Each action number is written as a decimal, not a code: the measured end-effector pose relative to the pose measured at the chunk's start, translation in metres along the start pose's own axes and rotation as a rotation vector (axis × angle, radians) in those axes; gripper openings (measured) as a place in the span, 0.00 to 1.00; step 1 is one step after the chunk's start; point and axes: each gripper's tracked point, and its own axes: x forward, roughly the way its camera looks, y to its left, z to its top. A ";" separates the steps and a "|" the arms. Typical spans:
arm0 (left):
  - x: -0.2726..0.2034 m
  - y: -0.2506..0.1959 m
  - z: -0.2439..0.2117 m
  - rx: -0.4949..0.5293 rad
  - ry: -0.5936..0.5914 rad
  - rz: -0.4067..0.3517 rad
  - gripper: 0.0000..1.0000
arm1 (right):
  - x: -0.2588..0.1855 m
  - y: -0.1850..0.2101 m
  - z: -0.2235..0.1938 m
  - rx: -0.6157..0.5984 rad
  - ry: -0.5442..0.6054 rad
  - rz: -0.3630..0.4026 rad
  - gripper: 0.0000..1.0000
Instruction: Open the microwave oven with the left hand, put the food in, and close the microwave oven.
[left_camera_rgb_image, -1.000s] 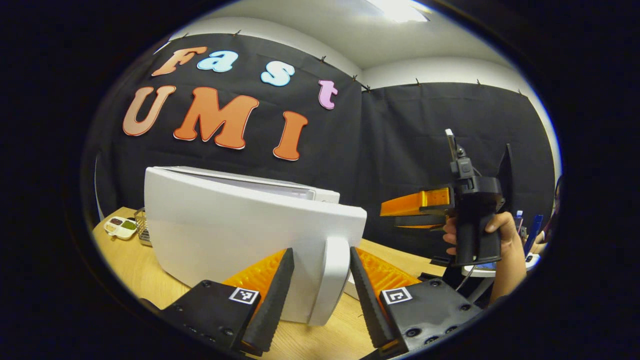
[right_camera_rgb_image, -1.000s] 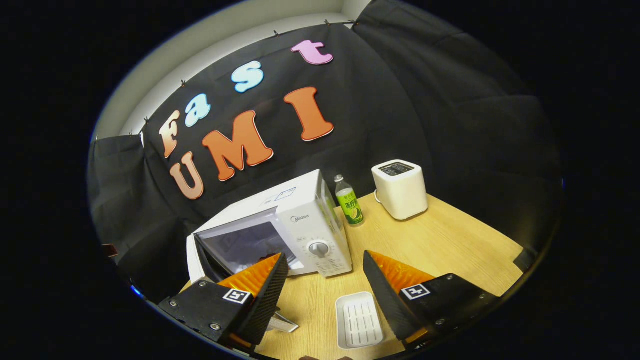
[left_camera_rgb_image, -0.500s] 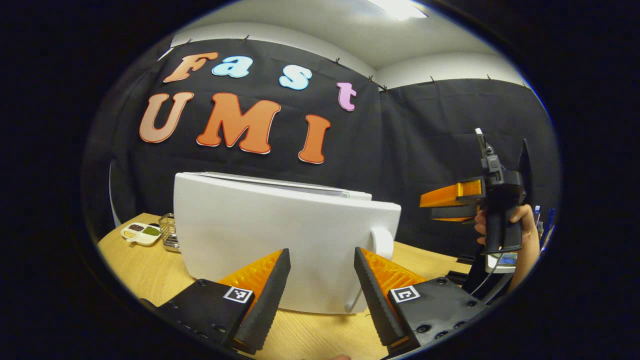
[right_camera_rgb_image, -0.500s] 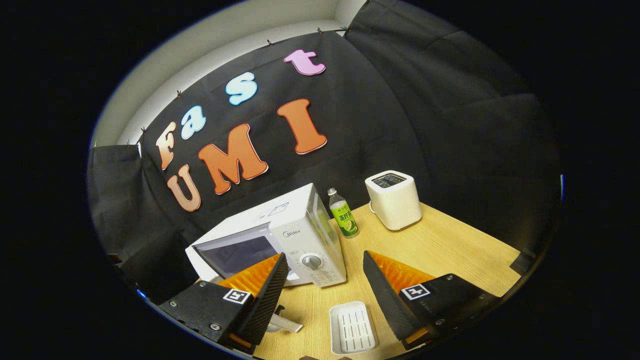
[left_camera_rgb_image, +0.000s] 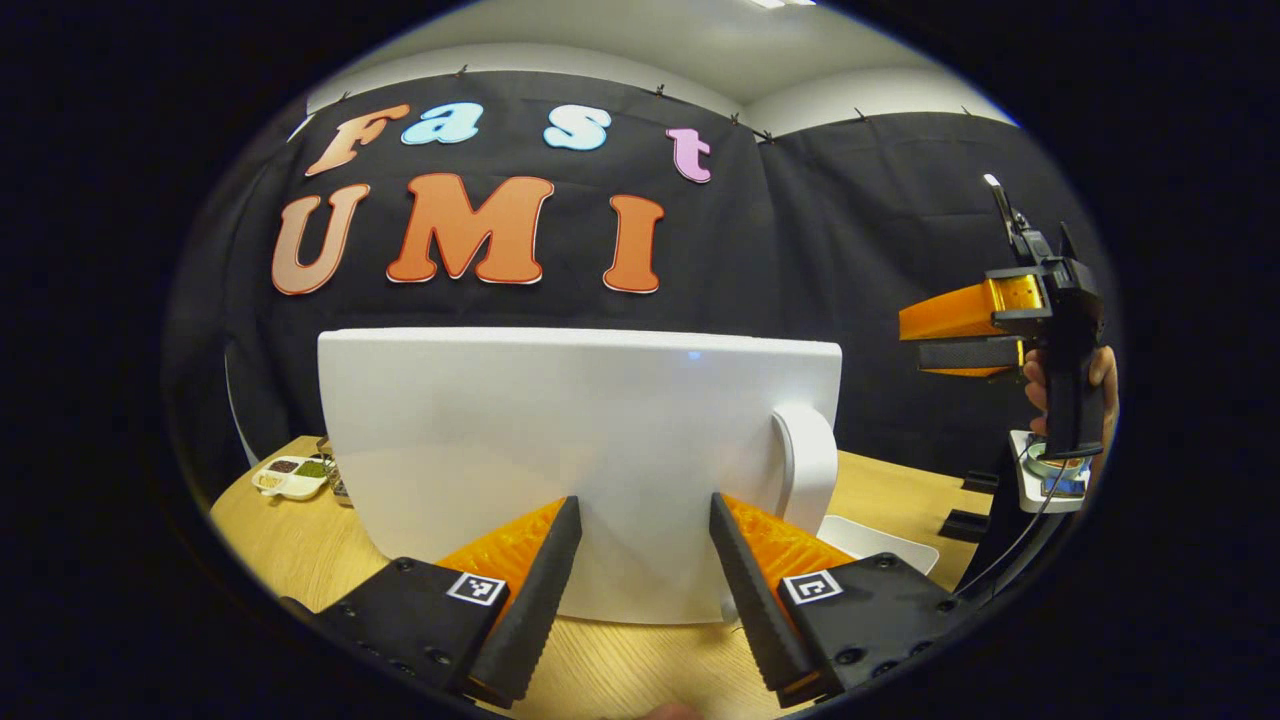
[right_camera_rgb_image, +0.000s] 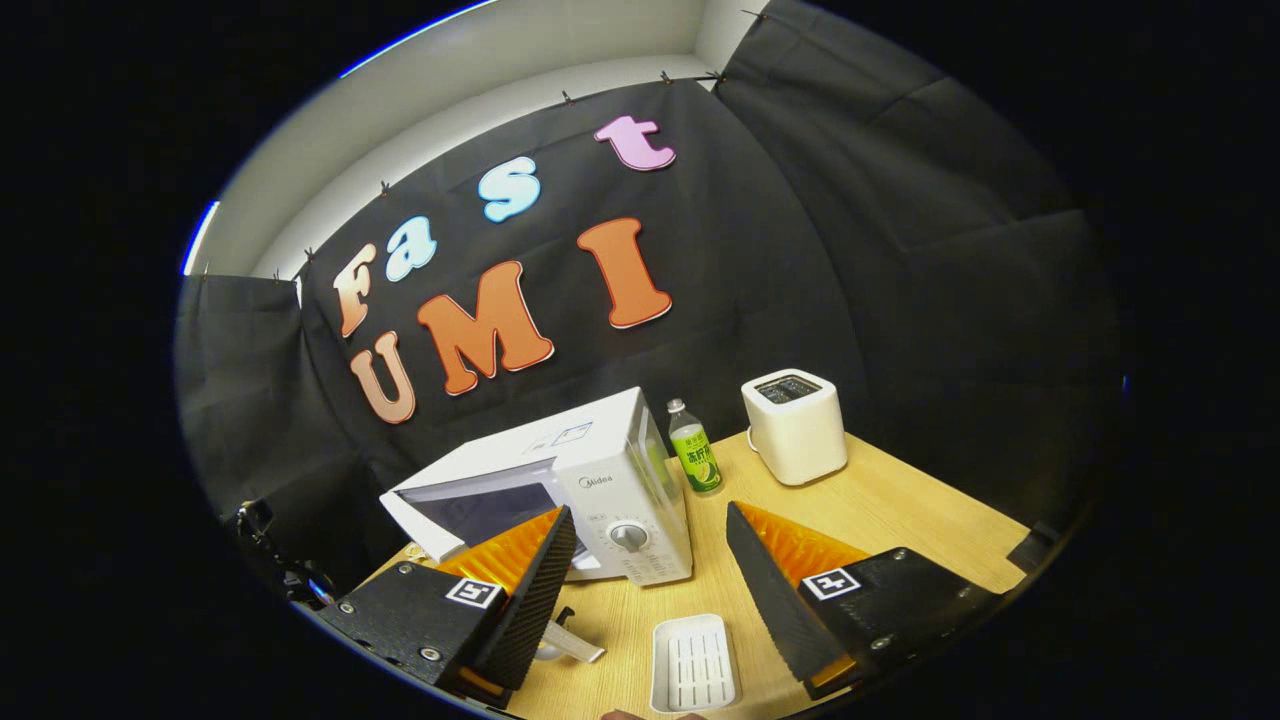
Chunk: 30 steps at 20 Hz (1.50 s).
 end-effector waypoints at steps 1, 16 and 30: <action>0.006 -0.001 -0.003 0.007 0.005 0.010 0.83 | -0.001 -0.002 0.002 -0.008 -0.004 -0.002 0.94; 0.097 0.014 -0.021 -0.020 0.058 0.251 0.88 | -0.003 -0.059 0.011 -0.093 -0.050 -0.062 0.94; 0.122 -0.022 -0.016 0.029 0.029 0.231 0.11 | -0.004 -0.076 -0.006 -0.060 -0.023 -0.070 0.94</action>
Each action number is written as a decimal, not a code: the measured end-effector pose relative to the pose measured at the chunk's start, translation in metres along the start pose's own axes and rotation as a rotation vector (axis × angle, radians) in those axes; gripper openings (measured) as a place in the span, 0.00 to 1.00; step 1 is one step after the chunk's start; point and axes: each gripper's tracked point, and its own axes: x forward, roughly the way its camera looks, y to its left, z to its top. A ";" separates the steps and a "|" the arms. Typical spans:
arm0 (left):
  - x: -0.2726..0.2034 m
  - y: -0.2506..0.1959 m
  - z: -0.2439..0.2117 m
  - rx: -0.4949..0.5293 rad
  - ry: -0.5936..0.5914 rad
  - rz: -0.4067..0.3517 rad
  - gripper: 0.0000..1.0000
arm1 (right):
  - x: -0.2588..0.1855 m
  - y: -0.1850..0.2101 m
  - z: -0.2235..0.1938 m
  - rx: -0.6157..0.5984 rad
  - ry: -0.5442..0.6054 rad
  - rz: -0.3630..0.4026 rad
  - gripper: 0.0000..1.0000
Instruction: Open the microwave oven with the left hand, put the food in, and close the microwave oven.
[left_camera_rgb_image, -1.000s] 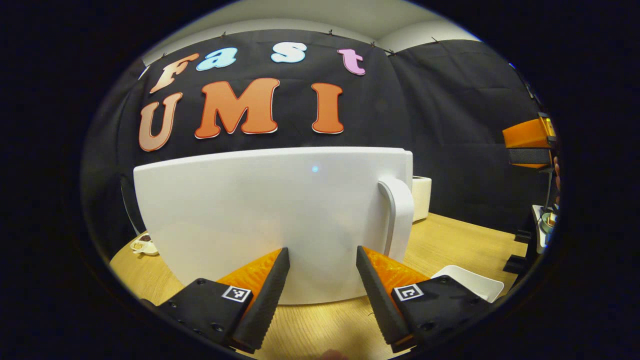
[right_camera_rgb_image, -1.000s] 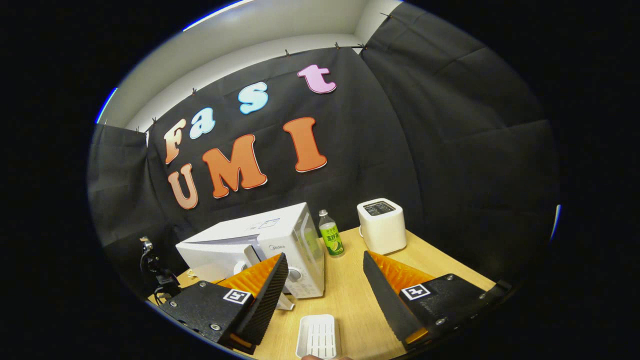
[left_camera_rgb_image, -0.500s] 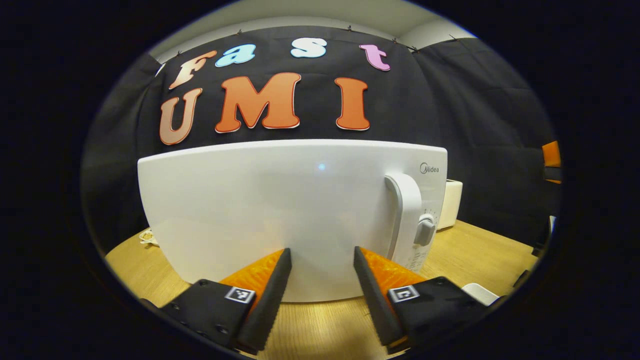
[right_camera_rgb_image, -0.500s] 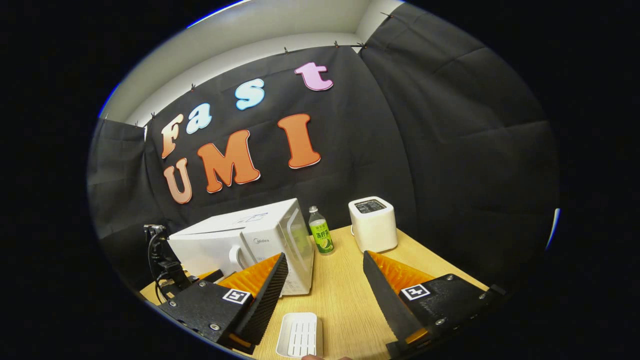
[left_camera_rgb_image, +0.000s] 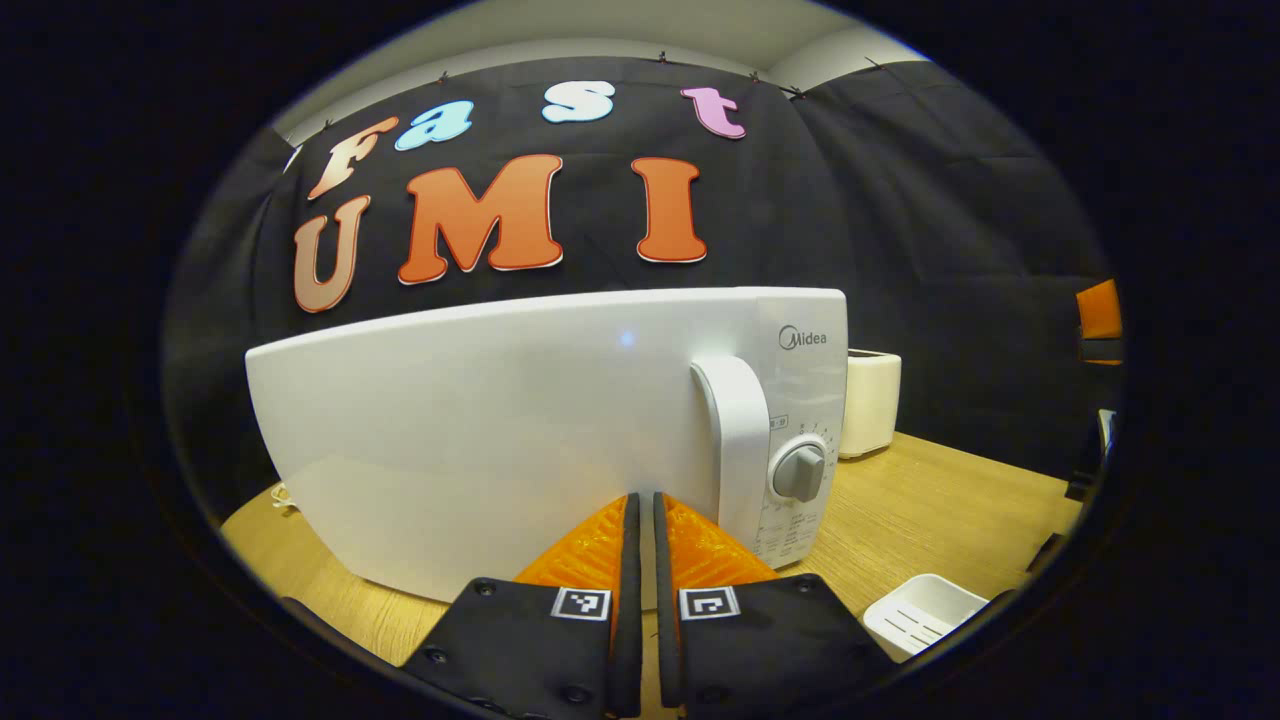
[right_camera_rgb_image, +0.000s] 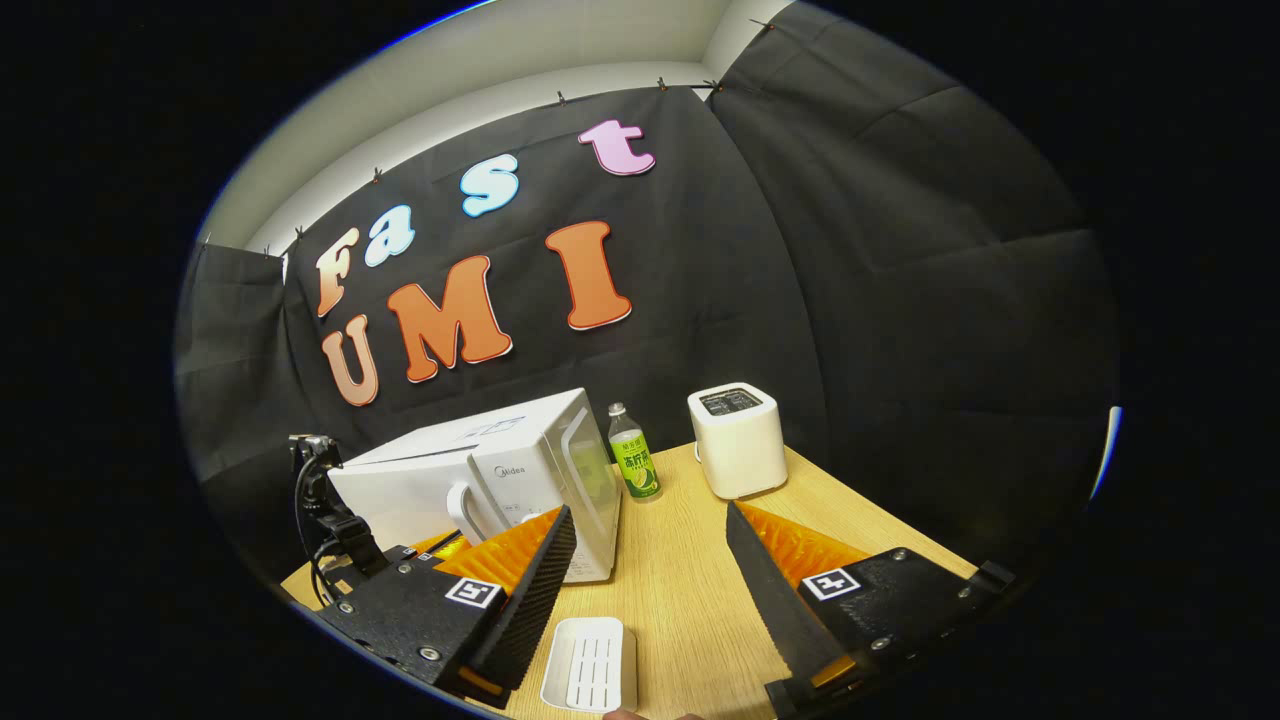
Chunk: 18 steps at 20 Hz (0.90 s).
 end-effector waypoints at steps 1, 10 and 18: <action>0.000 0.000 -0.001 -0.007 0.009 0.003 0.11 | 0.001 -0.001 0.000 -0.001 -0.001 -0.002 0.94; 0.009 -0.001 -0.002 -0.078 0.049 -0.009 0.05 | -0.005 0.008 -0.002 -0.026 -0.009 0.012 0.94; -0.043 0.021 0.051 -0.064 -0.046 -0.008 0.05 | -0.017 0.043 0.014 -0.082 -0.067 0.035 0.94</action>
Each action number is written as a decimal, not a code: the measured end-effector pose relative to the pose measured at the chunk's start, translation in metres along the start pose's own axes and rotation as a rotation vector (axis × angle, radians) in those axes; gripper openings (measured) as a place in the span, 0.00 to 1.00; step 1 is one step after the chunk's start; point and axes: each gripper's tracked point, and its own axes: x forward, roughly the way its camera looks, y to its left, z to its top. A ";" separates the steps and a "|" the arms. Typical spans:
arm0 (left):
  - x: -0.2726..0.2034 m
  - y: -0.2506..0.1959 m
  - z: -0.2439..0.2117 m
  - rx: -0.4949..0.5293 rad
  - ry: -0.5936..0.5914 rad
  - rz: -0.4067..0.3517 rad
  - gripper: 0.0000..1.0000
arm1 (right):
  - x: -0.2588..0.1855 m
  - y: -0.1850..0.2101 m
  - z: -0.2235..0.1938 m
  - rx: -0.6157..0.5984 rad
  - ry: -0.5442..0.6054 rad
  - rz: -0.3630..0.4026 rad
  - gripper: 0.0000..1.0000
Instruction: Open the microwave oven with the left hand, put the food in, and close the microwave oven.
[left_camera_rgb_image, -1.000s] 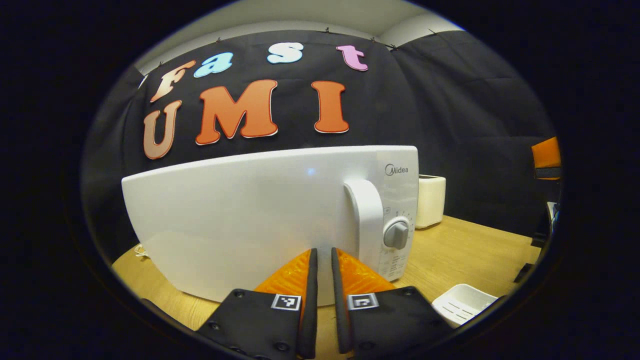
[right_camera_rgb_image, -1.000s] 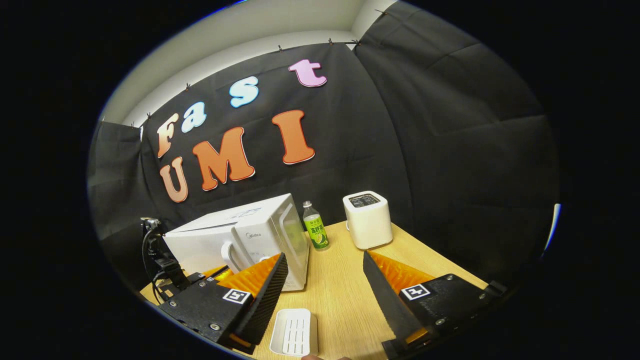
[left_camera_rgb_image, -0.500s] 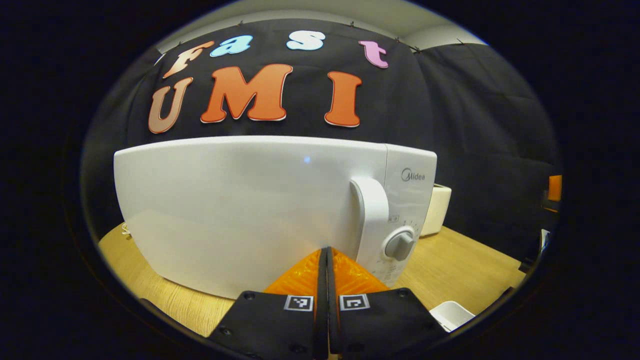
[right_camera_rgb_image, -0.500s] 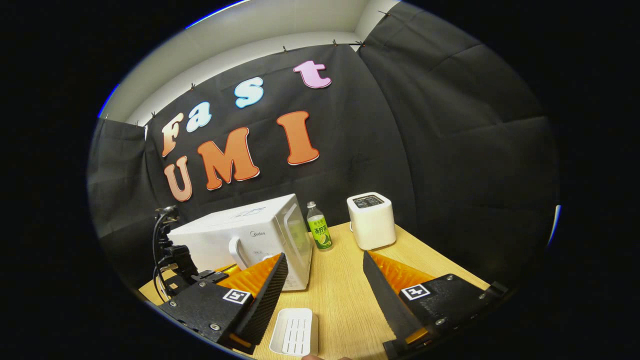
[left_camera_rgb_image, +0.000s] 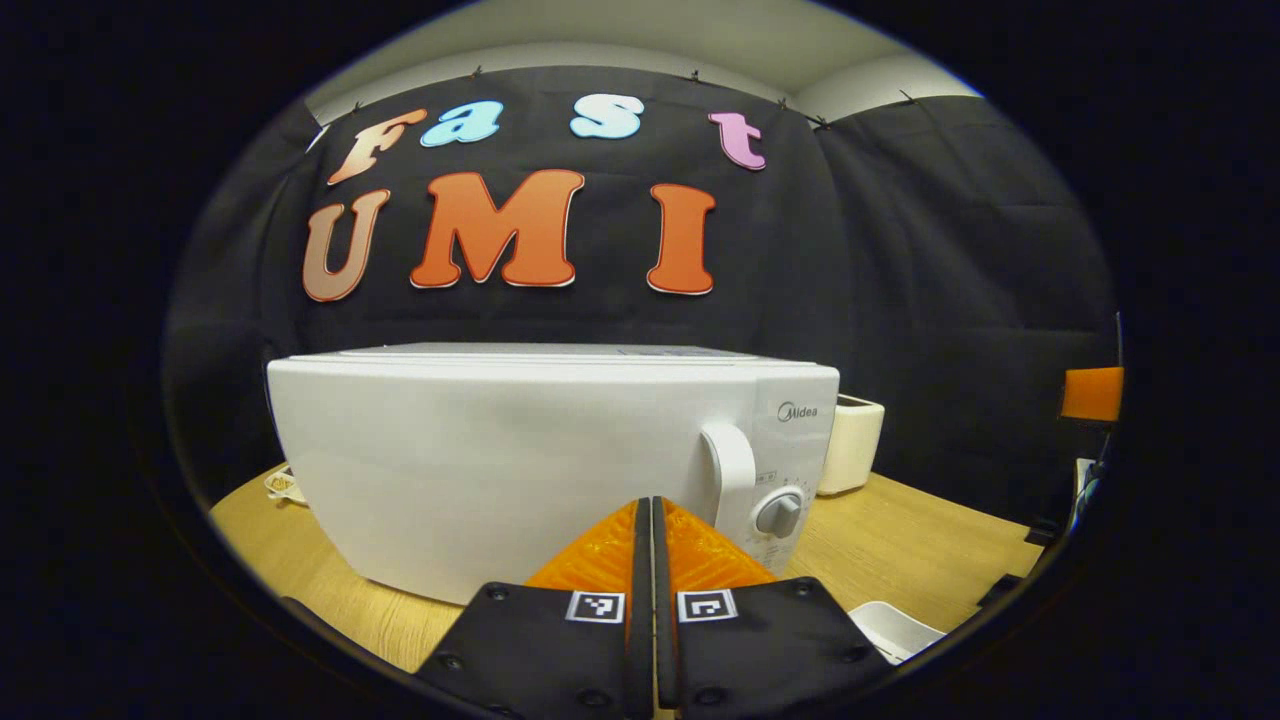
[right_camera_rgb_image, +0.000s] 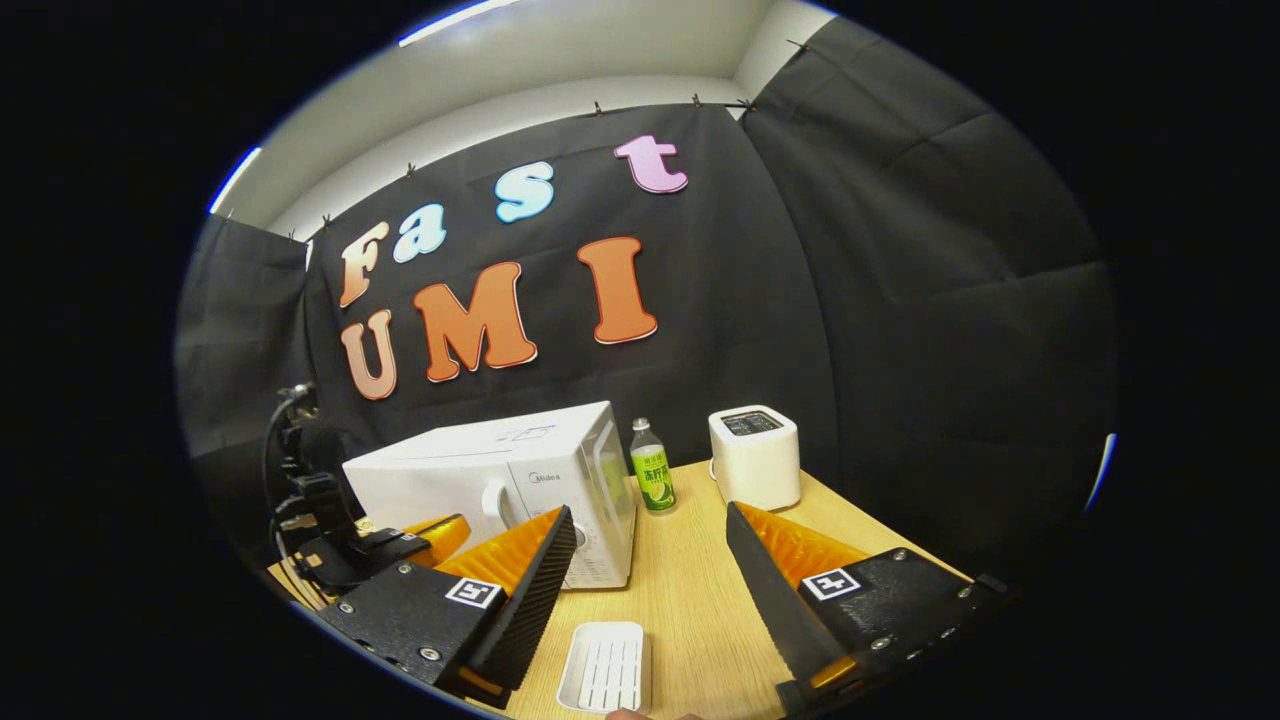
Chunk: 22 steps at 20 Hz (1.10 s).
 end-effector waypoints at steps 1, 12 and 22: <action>-0.009 0.003 0.008 -0.004 -0.010 0.003 0.07 | -0.001 0.006 0.003 -0.007 -0.008 0.006 0.94; -0.144 0.107 0.134 0.080 -0.229 0.143 0.65 | -0.011 0.091 0.039 -0.080 -0.106 0.101 0.94; -0.234 0.187 0.170 0.114 -0.314 0.269 0.94 | -0.030 0.144 0.063 -0.117 -0.169 0.167 0.94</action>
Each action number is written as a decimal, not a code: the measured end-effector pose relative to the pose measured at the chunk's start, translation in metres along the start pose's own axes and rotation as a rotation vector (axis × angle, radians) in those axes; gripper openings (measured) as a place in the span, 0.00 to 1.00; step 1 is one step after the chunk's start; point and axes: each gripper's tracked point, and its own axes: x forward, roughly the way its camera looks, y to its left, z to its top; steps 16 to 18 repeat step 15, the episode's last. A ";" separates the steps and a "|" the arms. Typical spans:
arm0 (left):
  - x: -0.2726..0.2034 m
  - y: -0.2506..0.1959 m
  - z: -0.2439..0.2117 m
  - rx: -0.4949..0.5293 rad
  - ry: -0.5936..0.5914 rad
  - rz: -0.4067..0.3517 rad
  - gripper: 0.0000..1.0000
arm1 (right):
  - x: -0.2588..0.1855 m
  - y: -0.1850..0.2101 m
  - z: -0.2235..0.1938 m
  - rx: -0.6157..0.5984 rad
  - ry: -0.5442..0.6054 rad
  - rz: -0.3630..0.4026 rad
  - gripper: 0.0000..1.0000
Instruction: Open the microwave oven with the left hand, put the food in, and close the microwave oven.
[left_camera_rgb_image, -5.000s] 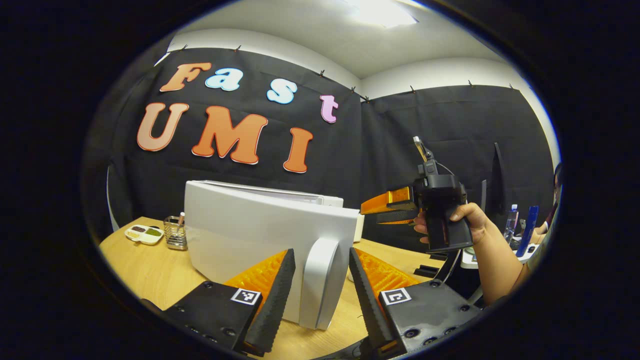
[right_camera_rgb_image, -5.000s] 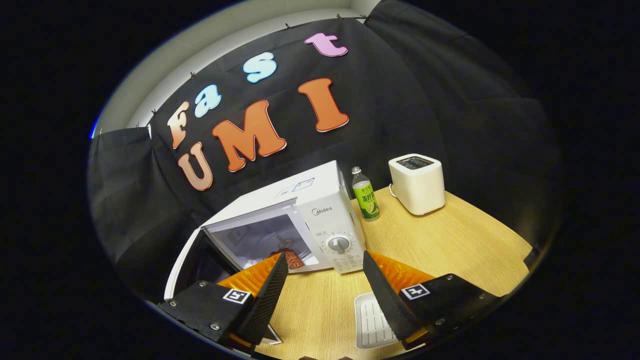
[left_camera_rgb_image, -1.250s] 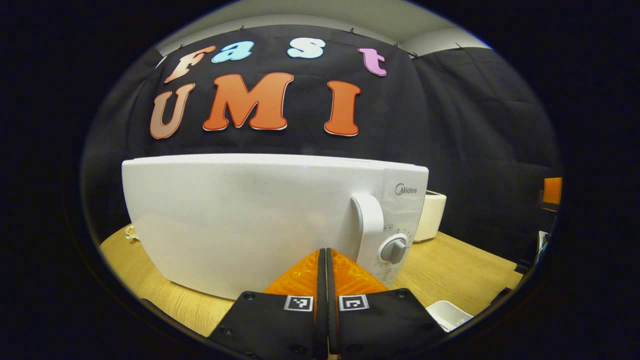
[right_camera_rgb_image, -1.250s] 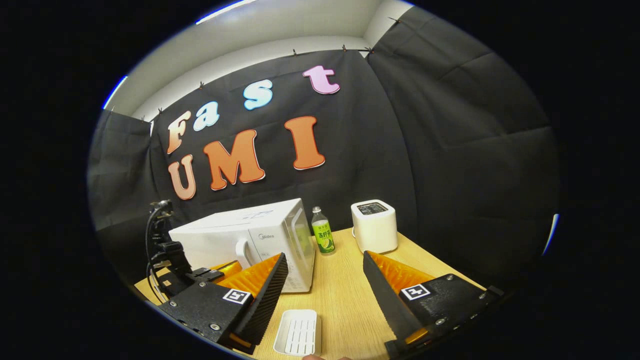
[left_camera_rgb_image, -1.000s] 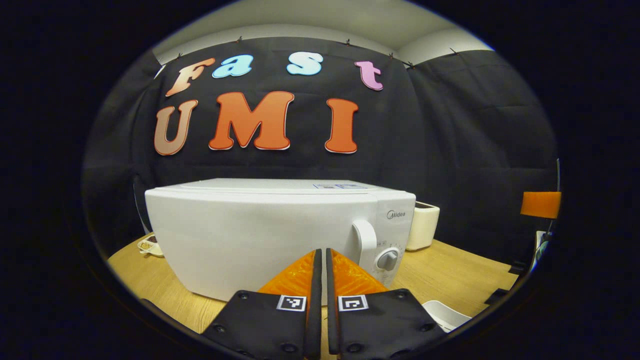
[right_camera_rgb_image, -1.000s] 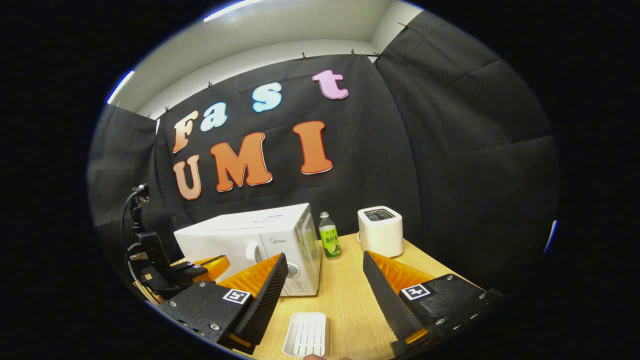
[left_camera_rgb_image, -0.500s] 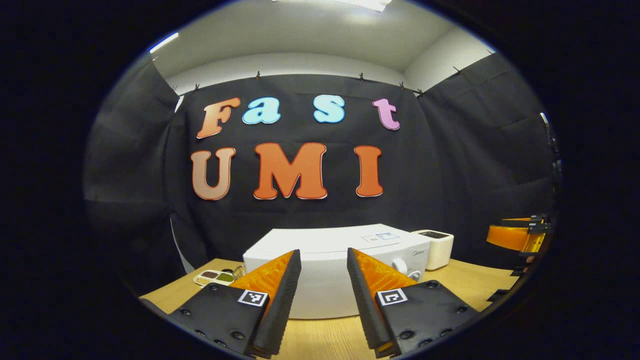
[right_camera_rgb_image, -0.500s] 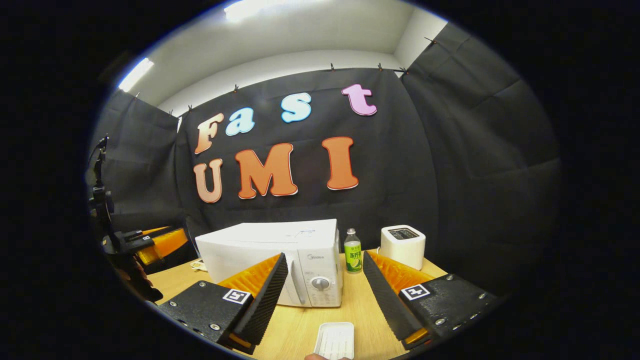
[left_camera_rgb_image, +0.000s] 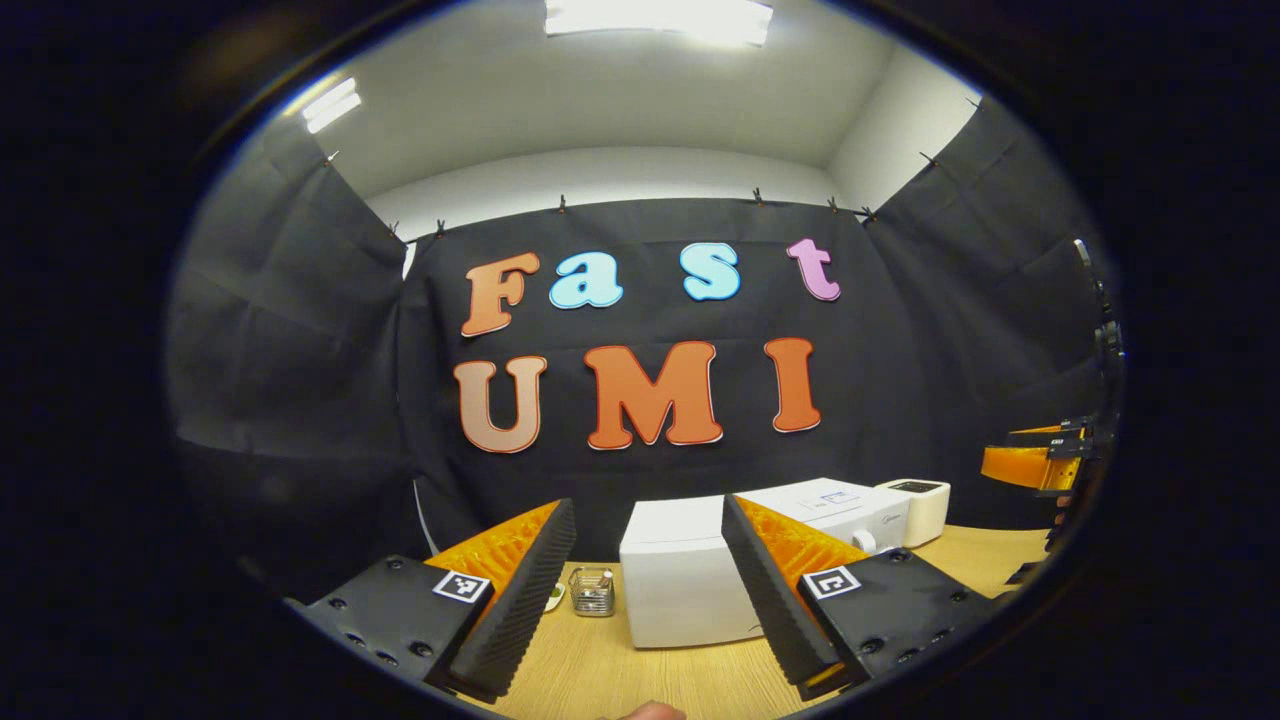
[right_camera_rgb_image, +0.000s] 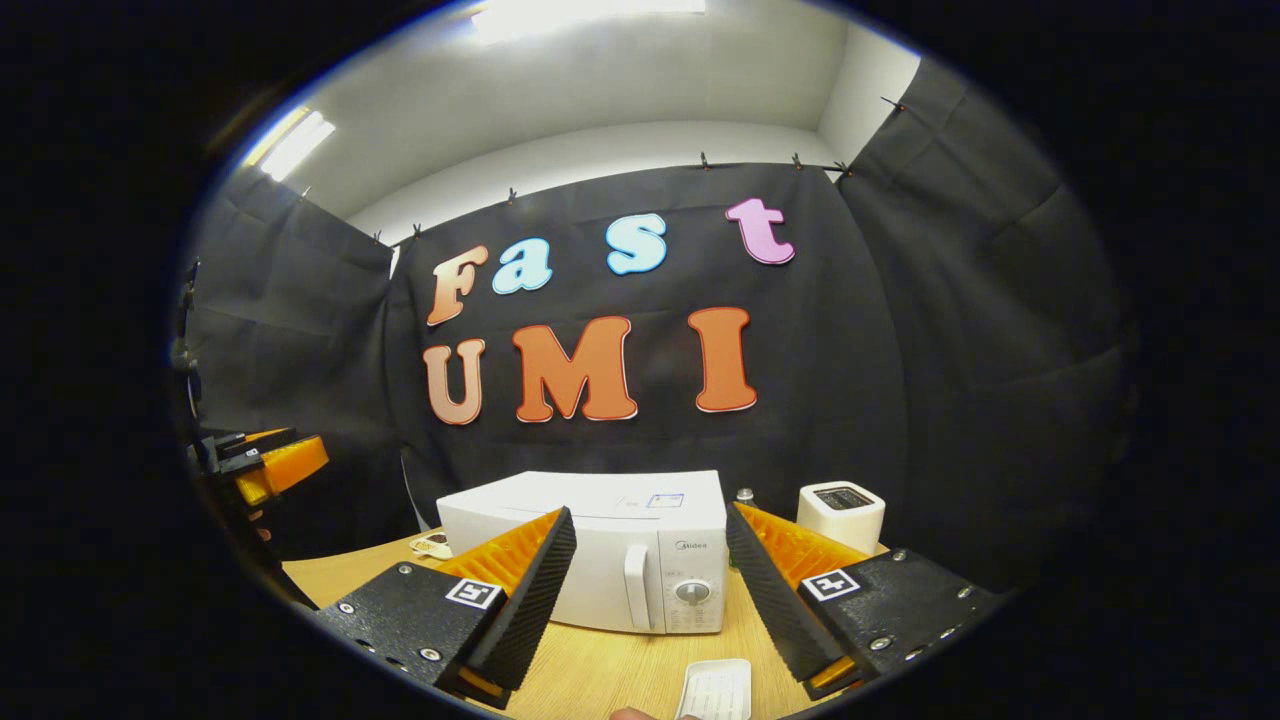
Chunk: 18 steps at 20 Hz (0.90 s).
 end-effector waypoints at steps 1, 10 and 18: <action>-0.002 0.009 0.001 -0.006 0.000 0.010 0.94 | 0.000 0.001 0.002 -0.008 -0.004 -0.003 0.93; -0.019 0.067 0.008 -0.040 -0.009 0.085 0.94 | -0.011 0.000 0.023 -0.102 -0.051 -0.034 0.94; -0.025 0.084 0.013 -0.035 -0.022 0.112 0.94 | -0.017 -0.008 0.036 -0.122 -0.073 -0.062 0.94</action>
